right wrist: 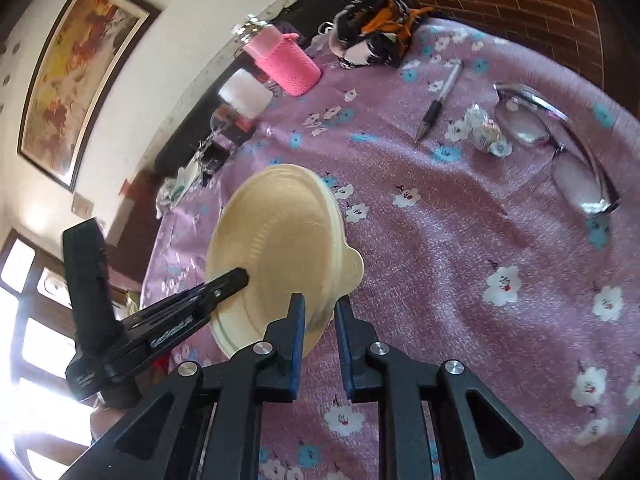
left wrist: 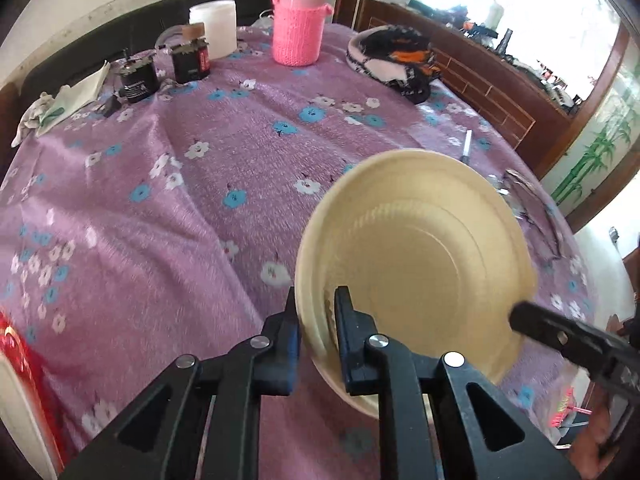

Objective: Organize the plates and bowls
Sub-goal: 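Carry the beige bowl with the left tool over the stack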

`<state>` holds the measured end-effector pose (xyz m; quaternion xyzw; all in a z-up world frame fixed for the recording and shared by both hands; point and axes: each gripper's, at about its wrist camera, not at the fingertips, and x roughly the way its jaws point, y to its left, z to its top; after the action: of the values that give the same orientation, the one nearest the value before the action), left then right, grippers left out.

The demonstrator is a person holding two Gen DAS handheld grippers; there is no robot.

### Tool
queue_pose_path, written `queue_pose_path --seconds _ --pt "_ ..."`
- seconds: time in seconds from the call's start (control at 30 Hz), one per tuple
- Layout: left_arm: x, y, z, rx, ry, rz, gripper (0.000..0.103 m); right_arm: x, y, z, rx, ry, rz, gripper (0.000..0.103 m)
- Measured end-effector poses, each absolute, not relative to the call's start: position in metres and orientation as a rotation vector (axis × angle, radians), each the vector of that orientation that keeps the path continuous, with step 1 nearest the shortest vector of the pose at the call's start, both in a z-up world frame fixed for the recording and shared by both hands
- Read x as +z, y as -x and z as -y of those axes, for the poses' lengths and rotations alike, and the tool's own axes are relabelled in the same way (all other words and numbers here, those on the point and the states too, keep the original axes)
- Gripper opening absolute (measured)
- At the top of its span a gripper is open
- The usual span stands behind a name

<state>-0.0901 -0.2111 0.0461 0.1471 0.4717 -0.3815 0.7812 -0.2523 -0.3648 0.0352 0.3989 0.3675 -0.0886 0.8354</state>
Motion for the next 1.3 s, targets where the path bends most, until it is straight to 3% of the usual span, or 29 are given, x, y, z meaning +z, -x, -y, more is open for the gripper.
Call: queue_pose_path --seconds 0.2,0.6,1.3 --pt "0.055 0.125 0.171 -0.826 -0.297 -0.998 0.022 0.053 0.256 0.341 -0.178 -0.684 -0.805 0.016" --pt "0.05 0.159 0.074 -0.644 -0.221 -0.933 0.023 0.065 0.25 0.239 -0.067 -0.39 -0.829 0.016" --pt "0.047 0.155 0.057 -0.528 -0.293 -0.807 0.023 0.054 0.228 0.211 -0.045 -0.399 -0.851 0.016"
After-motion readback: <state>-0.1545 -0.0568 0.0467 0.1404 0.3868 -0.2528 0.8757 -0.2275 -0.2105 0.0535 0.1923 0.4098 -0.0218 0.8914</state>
